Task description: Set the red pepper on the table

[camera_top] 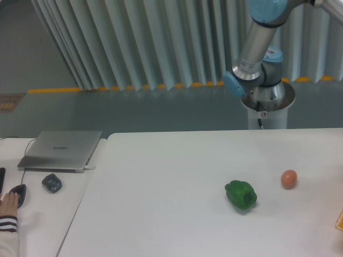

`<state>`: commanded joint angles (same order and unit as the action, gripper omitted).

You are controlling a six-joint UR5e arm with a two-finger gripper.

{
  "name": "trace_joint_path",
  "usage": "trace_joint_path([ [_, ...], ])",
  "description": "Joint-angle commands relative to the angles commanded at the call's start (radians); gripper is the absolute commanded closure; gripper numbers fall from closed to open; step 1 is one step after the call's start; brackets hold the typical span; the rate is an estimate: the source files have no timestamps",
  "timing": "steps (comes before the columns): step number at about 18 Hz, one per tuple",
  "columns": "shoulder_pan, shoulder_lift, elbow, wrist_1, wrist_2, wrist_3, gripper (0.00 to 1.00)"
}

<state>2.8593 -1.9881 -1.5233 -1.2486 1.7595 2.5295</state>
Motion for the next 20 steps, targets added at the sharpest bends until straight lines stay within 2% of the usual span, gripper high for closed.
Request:
trace_joint_path([
  [8, -0.014, -0.018, 0.026, 0.006, 0.028, -0.031, 0.00],
  [15, -0.074, -0.046, 0.061, 0.008, 0.028, -0.144, 0.00],
  [20, -0.077, -0.048, 0.098, -0.028, 0.015, -0.153, 0.00],
])
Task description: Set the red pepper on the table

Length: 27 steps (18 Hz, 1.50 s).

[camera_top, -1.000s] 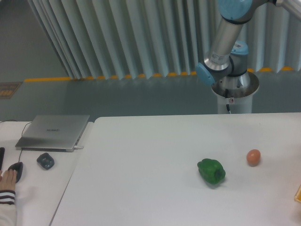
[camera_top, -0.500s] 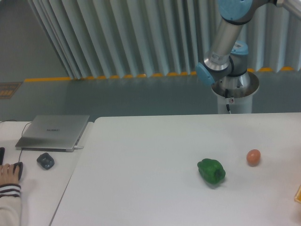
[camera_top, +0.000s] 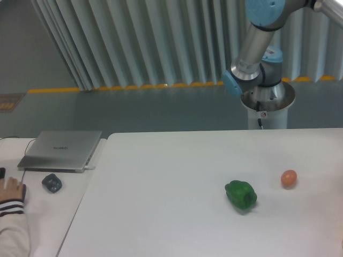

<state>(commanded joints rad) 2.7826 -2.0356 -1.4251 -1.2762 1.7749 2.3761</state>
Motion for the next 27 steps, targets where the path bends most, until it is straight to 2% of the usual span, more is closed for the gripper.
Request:
trace_joint_path([
  [2, 0.003, 0.003, -0.008, -0.005, 0.000, 0.017, 0.00],
  [3, 0.005, 0.014, -0.041, 0.003, 0.003, 0.023, 0.00],
  [5, 0.006, 0.020, -0.055, 0.005, 0.003, 0.023, 0.00],
  [7, 0.008, 0.015, -0.055, 0.003, -0.003, 0.005, 0.00],
  [9, 0.005, 0.012, -0.026, -0.017, -0.009, -0.037, 0.00],
  [13, 0.006, 0.008, -0.005, -0.048, -0.049, -0.034, 0.00],
  [16, 0.008, 0.012, -0.046, -0.034, -0.045, -0.032, 0.00],
  [21, 0.009, 0.028, -0.061, -0.049, -0.009, -0.032, 0.00],
  [27, 0.011, 0.026, -0.094, -0.025, -0.014, -0.043, 0.00],
])
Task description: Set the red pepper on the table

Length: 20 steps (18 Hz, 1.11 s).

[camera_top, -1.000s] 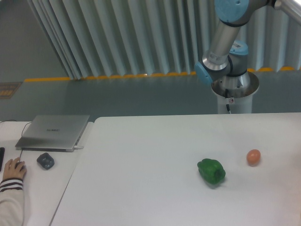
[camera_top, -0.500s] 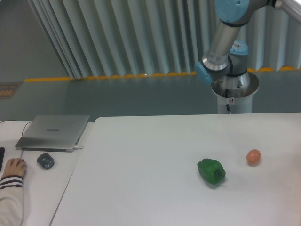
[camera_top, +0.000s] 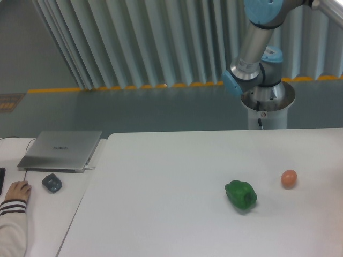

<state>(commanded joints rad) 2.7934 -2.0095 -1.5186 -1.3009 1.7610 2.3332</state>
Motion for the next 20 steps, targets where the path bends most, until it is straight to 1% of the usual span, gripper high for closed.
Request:
trace_joint_path([
  [3, 0.000, -0.003, -0.017, 0.032, -0.002, -0.002, 0.00],
  [5, 0.000, -0.003, -0.017, 0.035, 0.003, 0.000, 0.00],
  [7, -0.002, -0.005, -0.015, 0.035, 0.006, 0.003, 0.48],
  [10, -0.002, -0.003, -0.011, 0.032, 0.008, 0.002, 0.62],
  [12, 0.000, 0.001, 0.003, 0.013, 0.006, 0.003, 0.64],
  [13, 0.000, 0.003, 0.020, -0.020, 0.005, 0.002, 0.64],
  [14, 0.000, 0.006, 0.052, -0.081, 0.000, 0.000, 0.64],
  [15, 0.000, 0.009, 0.060, -0.098, -0.003, 0.002, 0.64],
  [17, 0.002, 0.018, 0.066, -0.104, -0.005, 0.006, 0.64],
  [18, 0.002, 0.024, 0.074, -0.116, -0.008, 0.006, 0.64],
  [20, 0.002, 0.032, 0.098, -0.165, -0.044, 0.008, 0.63],
])
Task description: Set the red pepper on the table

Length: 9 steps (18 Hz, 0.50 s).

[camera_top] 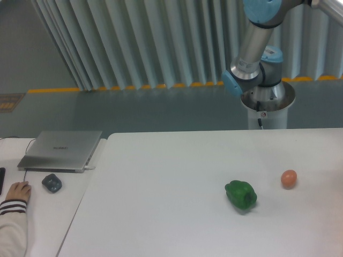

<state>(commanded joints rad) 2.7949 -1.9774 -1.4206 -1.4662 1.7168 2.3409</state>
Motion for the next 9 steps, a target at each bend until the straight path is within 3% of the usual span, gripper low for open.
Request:
trace_joint_path([
  [3, -0.003, 0.018, 0.044, -0.090, -0.060, 0.000, 0.63],
  [9, -0.043, 0.044, 0.042, -0.152, -0.269, -0.122, 0.63],
])
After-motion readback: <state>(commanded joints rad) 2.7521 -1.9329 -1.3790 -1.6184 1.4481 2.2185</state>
